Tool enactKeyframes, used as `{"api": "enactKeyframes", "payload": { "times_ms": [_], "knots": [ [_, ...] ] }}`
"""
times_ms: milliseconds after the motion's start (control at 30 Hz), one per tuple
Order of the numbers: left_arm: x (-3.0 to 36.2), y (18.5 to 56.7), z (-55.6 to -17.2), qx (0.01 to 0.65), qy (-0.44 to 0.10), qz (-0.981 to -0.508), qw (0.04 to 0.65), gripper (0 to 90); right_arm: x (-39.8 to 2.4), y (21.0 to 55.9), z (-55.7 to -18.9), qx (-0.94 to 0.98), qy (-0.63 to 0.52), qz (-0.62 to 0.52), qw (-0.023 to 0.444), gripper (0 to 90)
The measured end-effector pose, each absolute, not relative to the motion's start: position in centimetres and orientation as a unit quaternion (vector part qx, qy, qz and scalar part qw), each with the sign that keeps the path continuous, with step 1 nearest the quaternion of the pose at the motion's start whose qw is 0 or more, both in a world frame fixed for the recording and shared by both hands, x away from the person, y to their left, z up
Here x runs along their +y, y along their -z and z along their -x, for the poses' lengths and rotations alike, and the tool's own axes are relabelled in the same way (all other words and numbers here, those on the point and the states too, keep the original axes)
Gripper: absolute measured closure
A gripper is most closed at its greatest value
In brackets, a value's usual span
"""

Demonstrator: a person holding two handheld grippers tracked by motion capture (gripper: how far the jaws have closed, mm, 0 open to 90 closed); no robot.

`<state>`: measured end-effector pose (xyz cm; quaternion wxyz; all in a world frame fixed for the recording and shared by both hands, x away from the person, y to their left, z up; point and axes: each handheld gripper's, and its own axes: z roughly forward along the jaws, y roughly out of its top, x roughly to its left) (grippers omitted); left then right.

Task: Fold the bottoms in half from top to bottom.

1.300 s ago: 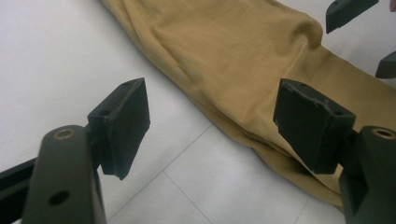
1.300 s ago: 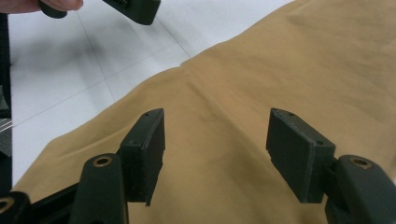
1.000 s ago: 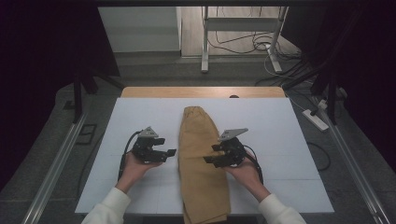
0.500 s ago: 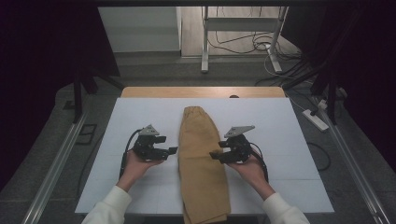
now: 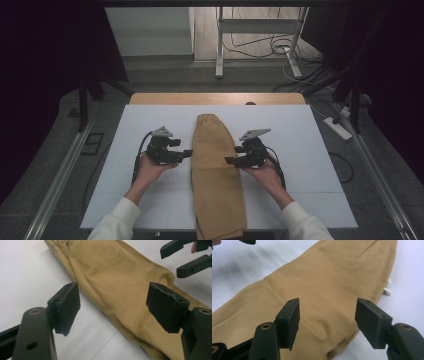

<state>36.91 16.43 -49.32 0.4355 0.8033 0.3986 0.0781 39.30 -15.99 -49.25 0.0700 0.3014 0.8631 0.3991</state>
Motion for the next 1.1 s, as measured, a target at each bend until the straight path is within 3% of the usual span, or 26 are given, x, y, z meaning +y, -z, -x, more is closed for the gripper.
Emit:
{"api": "enactKeyframes", "payload": {
  "times_ms": [1100],
  "knots": [
    [16.4,49.8,-41.6,0.434,-0.078,-0.794,0.419,27.6,-15.1,48.8,-44.2,0.860,-0.383,-0.321,0.102,35.2]
  ]
}}
